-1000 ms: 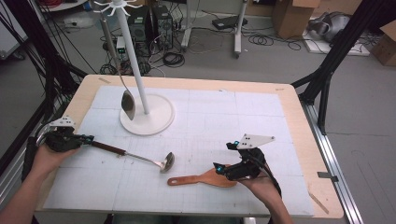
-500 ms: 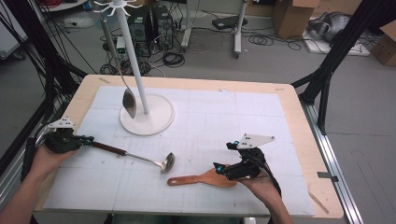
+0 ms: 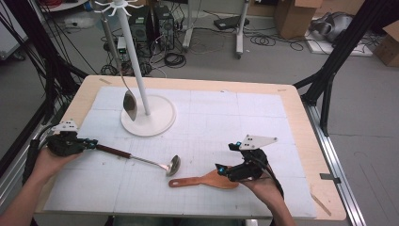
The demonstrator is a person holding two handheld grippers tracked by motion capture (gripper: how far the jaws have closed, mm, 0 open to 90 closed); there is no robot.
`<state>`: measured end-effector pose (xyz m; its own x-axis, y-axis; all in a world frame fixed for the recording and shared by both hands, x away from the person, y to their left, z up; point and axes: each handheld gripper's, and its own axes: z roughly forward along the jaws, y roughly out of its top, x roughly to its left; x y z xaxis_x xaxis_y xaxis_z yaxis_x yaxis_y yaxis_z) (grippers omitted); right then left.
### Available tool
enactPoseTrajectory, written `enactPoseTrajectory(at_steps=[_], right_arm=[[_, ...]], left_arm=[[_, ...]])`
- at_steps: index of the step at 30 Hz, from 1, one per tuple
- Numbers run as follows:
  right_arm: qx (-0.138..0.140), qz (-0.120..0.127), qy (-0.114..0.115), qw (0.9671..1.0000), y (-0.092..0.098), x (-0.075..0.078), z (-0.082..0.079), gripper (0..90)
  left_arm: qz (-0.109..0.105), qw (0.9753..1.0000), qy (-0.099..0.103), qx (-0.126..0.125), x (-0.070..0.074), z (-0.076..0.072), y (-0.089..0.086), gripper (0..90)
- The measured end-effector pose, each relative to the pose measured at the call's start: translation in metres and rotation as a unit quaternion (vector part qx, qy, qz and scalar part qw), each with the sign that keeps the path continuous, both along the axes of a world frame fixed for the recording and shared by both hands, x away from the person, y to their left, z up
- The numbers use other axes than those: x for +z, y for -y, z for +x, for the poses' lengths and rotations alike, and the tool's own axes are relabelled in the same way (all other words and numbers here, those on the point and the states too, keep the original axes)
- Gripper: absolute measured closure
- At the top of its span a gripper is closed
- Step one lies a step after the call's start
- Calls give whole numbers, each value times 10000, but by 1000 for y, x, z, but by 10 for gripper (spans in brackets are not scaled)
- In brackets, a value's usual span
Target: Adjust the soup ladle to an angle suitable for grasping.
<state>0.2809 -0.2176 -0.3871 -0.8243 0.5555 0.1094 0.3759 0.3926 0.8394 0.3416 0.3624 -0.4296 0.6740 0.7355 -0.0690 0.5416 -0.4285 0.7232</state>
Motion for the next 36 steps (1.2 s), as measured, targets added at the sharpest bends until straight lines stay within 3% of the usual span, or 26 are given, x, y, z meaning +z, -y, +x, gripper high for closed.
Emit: enactPoseTrajectory(at_steps=[18,36], right_arm=[[-11,22,9,10000,2,0,0,101],[1,10,0,10000,1,0,0,100]], left_arm=[[22,10000,-72,62,-4,2,3,896],[30,9998,-56,-165,-4,-1,13,895]])
